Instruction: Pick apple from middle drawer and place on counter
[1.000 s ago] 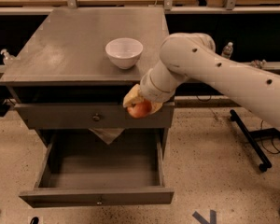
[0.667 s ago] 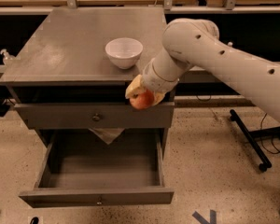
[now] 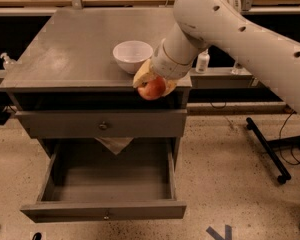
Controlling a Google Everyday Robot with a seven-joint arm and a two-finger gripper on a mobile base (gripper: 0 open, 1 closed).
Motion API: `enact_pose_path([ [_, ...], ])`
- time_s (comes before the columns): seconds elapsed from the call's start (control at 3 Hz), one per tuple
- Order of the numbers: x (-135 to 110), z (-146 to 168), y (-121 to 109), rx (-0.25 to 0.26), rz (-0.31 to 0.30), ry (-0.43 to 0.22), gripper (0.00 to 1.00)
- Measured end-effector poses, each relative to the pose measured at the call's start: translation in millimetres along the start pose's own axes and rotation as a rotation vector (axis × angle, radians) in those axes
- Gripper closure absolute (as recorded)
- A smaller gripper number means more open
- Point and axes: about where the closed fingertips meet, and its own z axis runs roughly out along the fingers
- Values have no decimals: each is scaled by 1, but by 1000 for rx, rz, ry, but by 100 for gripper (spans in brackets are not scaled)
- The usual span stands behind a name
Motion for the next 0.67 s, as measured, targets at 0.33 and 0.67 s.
enact_pose_path([
  [0.33,0,0,0,0,0,0,100],
  [0.67,2,1,-13,17,-37,9,100],
])
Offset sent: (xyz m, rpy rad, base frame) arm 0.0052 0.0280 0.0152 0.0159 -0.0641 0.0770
